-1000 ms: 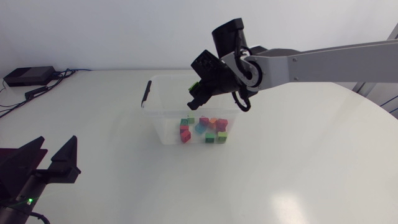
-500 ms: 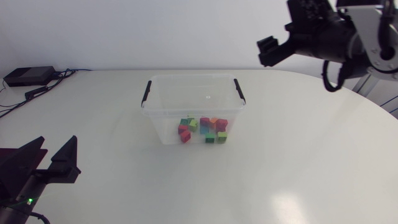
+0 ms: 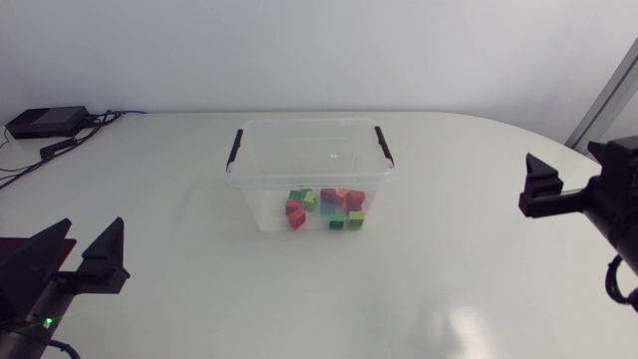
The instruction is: Pick up the duplo bricks and place them in the container
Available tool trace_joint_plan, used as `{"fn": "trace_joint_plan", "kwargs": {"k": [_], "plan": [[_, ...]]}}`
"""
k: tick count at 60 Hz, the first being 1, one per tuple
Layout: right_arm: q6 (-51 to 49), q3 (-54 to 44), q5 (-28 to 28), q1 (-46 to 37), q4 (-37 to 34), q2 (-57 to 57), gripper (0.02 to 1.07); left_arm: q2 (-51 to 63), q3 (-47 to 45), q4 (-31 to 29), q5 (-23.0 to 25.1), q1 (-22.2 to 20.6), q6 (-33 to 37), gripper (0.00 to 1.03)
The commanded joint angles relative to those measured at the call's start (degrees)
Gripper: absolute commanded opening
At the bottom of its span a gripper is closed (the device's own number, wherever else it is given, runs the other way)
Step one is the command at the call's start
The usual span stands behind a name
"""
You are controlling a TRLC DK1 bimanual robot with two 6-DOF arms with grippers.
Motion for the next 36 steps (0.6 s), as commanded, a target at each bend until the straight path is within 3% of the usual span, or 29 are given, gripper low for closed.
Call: {"fn": "trace_joint_plan", "kwargs": {"k": [1,36], "plan": [[1.9,-4.4,0.1,-0.4,-1.5,-6.8,1.02,-0.5,-0.9,0.0,-0.3,0.4,-1.3,0.99],[13.1,-17.5,-3.8,1.2,-6.7,-27.3,1.02,-0.1,-1.0,0.4,-0.5,-2.0,-0.2,0.99]]}}
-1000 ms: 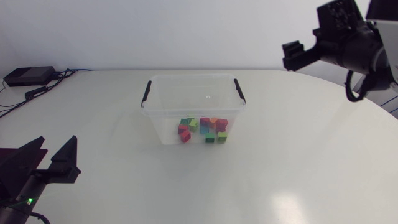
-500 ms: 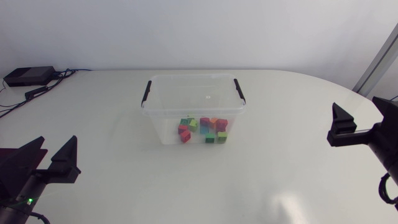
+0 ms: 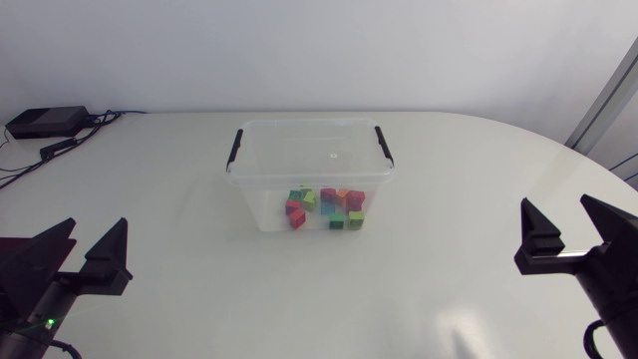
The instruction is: Pick up the duplo bricks and place them in the container
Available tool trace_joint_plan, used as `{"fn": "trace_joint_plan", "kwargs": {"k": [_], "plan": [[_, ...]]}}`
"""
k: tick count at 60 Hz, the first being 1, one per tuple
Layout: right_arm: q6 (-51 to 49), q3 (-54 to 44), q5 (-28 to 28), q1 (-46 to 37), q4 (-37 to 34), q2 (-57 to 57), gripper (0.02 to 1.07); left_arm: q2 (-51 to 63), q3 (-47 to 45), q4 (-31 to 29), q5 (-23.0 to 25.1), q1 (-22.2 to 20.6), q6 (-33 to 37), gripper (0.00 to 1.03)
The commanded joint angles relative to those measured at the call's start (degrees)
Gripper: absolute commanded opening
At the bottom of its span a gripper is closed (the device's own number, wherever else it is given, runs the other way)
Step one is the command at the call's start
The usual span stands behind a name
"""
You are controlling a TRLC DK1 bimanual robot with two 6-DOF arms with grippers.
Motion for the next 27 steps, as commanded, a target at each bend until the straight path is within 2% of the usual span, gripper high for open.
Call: {"fn": "trace_joint_plan", "kwargs": {"k": [1,14,27], "plan": [[3.0,-2.8,-0.6,0.6,-1.0,-2.6,1.02,0.0,-1.0,0.4,-0.4,-0.5,-0.2,0.99],[7.2,-7.7,-2.1,1.2,-2.9,-10.2,1.02,0.1,-1.0,0.5,-0.5,-1.4,0.2,0.99],[7.2,-7.7,-2.1,1.2,-2.9,-10.2,1.02,0.1,-1.0,0.5,-0.5,-1.4,0.2,0.99]]}}
